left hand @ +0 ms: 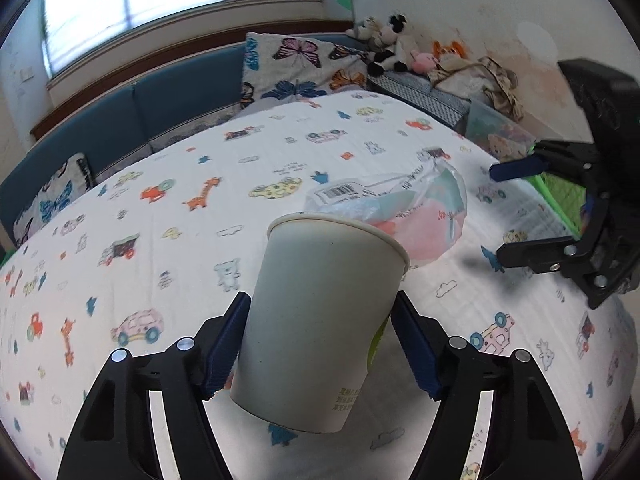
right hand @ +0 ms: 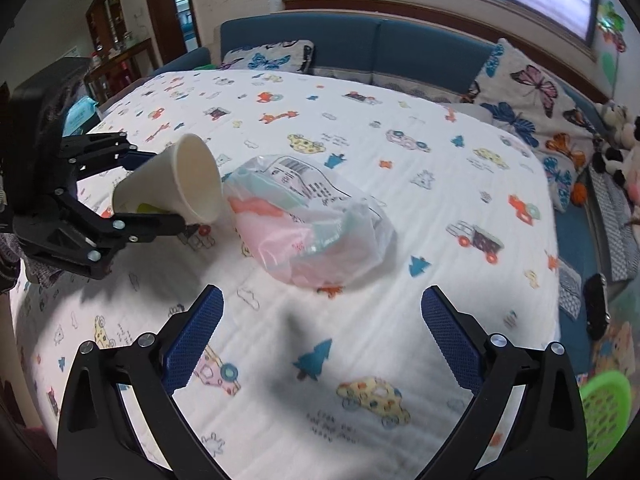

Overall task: Collect trash
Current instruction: 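Grasp the white paper cup with the left gripper while the right gripper grasps the clear plastic bag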

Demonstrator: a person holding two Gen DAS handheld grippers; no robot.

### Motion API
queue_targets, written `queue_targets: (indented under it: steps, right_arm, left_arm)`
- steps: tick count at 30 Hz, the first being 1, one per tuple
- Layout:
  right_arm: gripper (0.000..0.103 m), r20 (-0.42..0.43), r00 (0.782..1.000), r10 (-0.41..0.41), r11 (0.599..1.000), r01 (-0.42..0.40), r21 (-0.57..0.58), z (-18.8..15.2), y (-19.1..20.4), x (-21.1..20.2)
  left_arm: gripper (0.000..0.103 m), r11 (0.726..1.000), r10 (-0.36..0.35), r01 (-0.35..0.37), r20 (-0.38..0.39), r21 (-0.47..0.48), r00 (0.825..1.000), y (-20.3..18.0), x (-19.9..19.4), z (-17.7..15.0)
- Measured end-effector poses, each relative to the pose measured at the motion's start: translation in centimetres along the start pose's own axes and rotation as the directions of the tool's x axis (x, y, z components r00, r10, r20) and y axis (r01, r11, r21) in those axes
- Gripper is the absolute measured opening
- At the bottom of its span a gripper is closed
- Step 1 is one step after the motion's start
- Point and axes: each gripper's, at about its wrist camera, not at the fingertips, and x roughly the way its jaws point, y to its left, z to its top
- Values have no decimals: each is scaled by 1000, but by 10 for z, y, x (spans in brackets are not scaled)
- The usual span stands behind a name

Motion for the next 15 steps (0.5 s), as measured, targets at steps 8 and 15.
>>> queue_targets:
  steps: [8,15]
  right_arm:
    - [98,-16,999,29,998,-29,-49,21,1,23]
    - [98,-48,995,88,994,-90,-55,36,1,48]
  left_arm:
    - [69,996,40,-39,19,-76,999,20,-22,-9]
    - [69,992,53,-51,15,-112,999,28,-28,-20]
